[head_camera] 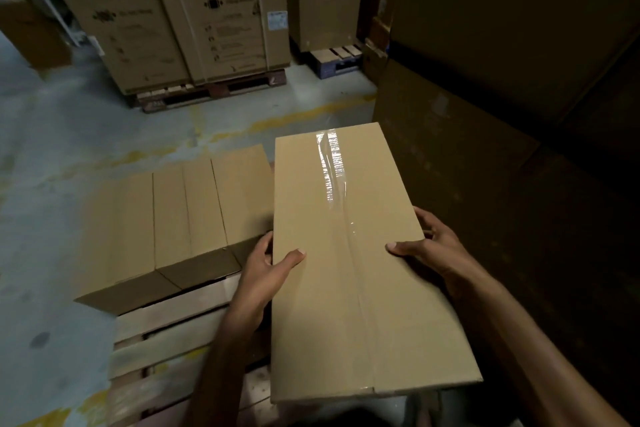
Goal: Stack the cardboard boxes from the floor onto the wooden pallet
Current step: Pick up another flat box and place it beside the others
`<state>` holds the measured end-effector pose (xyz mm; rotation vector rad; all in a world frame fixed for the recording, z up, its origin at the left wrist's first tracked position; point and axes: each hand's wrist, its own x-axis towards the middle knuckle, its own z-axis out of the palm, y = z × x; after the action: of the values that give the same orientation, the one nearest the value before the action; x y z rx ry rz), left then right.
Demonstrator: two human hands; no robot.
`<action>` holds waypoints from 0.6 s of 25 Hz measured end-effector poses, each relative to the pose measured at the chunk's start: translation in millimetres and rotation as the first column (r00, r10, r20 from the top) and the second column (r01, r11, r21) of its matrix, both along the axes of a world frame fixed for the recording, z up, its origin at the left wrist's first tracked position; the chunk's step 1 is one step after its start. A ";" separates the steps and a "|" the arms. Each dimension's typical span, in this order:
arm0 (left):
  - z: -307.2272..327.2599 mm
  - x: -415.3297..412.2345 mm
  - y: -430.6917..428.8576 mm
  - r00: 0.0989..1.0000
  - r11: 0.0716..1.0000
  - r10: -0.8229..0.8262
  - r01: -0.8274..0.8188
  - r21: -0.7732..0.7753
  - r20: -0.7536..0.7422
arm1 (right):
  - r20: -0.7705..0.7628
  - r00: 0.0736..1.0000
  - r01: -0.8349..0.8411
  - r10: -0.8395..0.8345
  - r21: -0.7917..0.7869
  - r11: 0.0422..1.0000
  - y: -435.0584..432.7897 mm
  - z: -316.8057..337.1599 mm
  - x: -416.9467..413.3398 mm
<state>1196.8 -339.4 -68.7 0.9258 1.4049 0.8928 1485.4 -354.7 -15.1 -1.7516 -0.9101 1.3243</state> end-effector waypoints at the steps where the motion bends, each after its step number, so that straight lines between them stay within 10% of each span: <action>1: -1.5 10.2 7.7 1.000 1.000 0.004 -0.004 0.012 0.002 | -0.004 1.000 -0.015 0.015 0.000 1.000 12.5 -4.3 11.7; 15: -21.0 109.0 92.1 0.978 0.964 0.195 -0.177 0.197 -0.074 | 0.083 0.965 -0.259 0.247 0.181 0.949 158.7 1.7 96.8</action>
<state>1305.7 -247.3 -89.7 1.0000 1.5245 1.1533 1582.2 -196.0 -13.4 -1.5715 -1.2873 1.3008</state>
